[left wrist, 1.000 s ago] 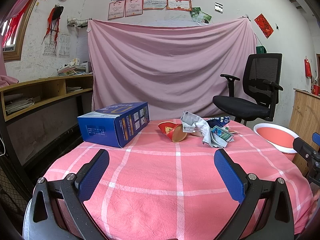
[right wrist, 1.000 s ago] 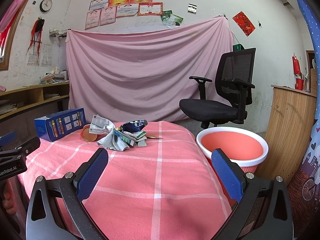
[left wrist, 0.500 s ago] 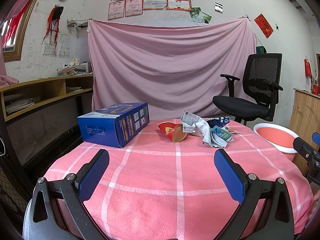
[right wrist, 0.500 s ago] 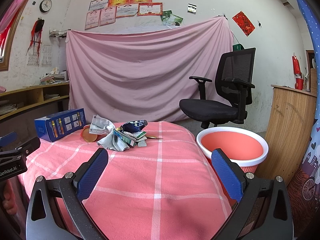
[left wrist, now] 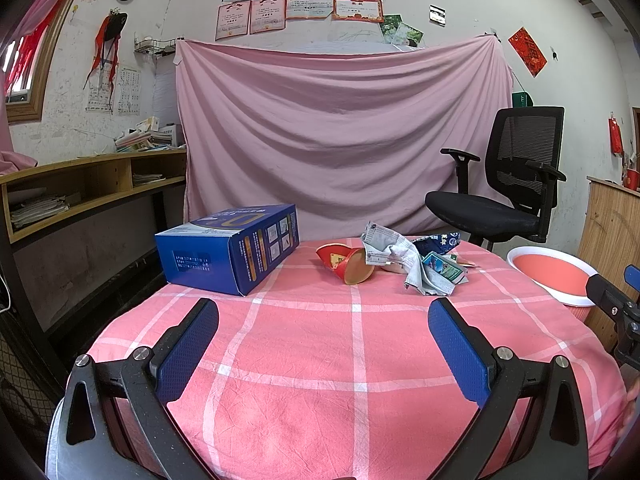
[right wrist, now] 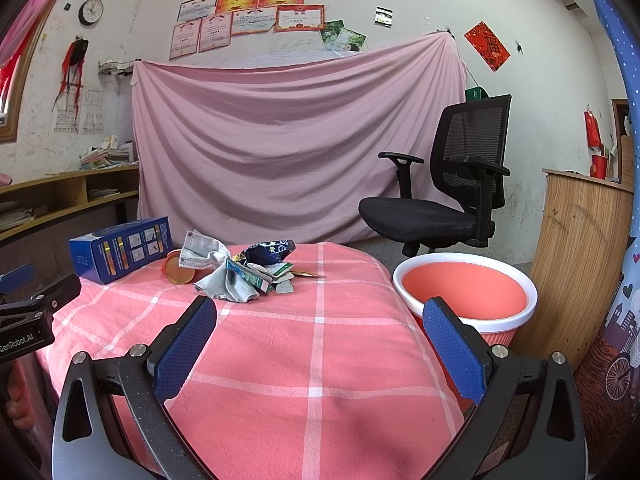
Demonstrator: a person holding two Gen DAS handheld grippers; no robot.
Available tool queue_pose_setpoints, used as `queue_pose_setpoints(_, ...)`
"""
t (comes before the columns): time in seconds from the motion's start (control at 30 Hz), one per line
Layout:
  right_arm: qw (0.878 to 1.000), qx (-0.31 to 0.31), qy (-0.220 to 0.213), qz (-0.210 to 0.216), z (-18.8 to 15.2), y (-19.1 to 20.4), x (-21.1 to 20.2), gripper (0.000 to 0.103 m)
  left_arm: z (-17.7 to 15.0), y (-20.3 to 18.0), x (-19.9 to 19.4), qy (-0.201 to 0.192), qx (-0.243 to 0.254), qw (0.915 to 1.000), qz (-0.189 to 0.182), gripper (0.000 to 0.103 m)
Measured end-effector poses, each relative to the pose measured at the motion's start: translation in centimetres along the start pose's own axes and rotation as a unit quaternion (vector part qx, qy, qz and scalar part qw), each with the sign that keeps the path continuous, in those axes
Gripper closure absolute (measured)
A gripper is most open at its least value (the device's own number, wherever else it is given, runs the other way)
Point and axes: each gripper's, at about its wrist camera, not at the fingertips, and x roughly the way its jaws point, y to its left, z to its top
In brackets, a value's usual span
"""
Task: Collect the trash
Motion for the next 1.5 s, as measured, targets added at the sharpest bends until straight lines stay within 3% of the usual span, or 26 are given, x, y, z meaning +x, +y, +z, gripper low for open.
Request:
queue_pose_setpoints(1.1,1.000,0.001,0.002,-0.004,0.3,-0.1,0.3,0.000,0.4,-0.3,-0.2,-0.012,0.001,0.9999,0.003,0.001)
queue_pose_setpoints(1.5,0.999,0.022,-0.027,-0.007,4.6,-1.9,1.3,0.000,3.8,-2.0,0.7,-0.046,0.022,0.9987,-0.005,0.001)
